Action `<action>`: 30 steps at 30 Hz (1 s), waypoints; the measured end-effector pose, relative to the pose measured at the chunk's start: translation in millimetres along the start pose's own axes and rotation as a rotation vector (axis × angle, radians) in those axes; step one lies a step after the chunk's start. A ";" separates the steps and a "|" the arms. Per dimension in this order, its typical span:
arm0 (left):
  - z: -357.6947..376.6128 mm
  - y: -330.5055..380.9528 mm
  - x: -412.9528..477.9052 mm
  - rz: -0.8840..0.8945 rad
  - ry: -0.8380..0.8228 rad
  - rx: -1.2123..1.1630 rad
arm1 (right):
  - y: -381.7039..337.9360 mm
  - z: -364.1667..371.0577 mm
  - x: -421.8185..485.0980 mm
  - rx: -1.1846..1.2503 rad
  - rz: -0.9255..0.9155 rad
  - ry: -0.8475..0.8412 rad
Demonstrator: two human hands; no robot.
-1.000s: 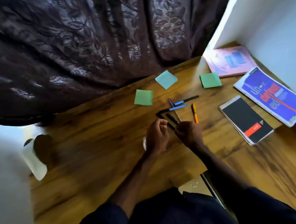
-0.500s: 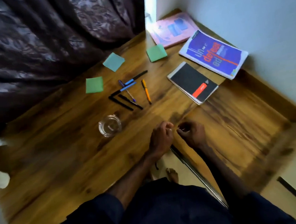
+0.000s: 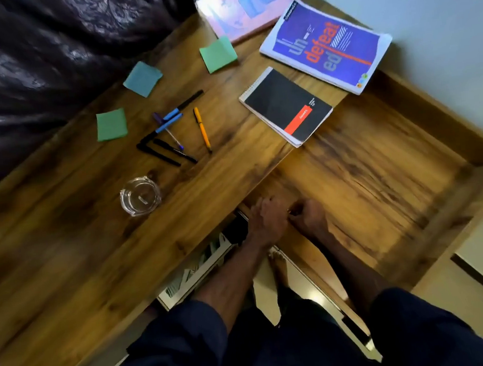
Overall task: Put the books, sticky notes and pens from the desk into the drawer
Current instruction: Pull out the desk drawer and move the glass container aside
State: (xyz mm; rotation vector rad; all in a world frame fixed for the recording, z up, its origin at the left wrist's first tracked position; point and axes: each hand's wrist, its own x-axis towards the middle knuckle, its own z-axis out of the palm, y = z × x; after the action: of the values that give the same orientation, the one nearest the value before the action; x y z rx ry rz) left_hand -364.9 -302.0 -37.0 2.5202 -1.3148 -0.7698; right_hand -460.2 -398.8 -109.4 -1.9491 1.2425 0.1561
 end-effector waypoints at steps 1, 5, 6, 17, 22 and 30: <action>1.3 -1.7 1.8 -0.027 0.001 0.038 | -0.5 4.1 5.4 -0.013 -0.010 -0.008; 3.6 -7.6 7.7 -0.111 -0.026 0.071 | -13.2 14.8 22.6 0.000 -0.086 -0.005; 5.0 -9.1 8.4 -0.120 -0.044 0.063 | -15.4 18.4 25.6 0.003 -0.114 -0.001; 0.9 -9.7 21.9 -0.214 -0.051 -0.051 | -23.8 30.6 46.8 -0.087 -0.238 0.028; -0.5 -12.4 21.4 -0.232 -0.047 -0.070 | -14.6 31.1 43.7 -0.044 -0.237 0.034; 1.7 -9.2 15.3 -0.205 -0.068 -0.054 | -2.9 32.7 45.4 -0.053 -0.217 0.045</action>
State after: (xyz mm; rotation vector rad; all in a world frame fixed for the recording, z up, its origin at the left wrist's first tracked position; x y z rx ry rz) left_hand -352.1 -308.9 -47.6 2.6347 -1.0502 -0.9264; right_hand -424.9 -408.1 -152.0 -2.1288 1.0557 0.0352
